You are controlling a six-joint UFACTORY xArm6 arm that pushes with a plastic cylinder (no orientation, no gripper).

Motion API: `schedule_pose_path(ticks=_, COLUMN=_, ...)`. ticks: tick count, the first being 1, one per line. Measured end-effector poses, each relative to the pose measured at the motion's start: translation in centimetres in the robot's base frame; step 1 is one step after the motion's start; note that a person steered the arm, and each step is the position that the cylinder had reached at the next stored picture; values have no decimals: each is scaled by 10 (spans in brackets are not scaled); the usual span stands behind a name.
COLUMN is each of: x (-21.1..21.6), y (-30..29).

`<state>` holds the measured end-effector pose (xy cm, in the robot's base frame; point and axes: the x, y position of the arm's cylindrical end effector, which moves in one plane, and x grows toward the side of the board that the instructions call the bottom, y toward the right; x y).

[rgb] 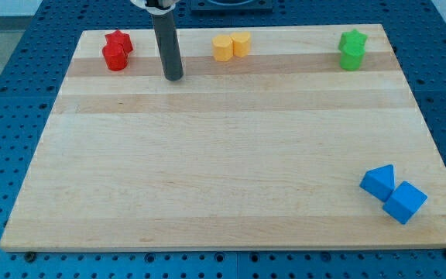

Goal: Move your arm towards red circle

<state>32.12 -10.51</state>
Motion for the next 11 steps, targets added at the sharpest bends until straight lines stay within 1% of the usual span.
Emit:
schedule_pose_path(ticks=1, x=0, y=0)
schedule_pose_path(ticks=2, x=17, y=-15)
schedule_pose_path(ticks=3, x=81, y=-72)
schedule_pose_path(ticks=4, x=82, y=-75)
schedule_pose_path(ticks=5, x=82, y=-101)
schedule_pose_path(ticks=6, x=82, y=-175)
schedule_pose_path(ticks=7, x=82, y=-200)
schedule_pose_path(ticks=8, x=82, y=-200)
schedule_pose_path(ticks=9, x=40, y=-178)
schedule_pose_path(ticks=10, x=-29, y=-145)
schedule_pose_path(ticks=11, x=-29, y=-145)
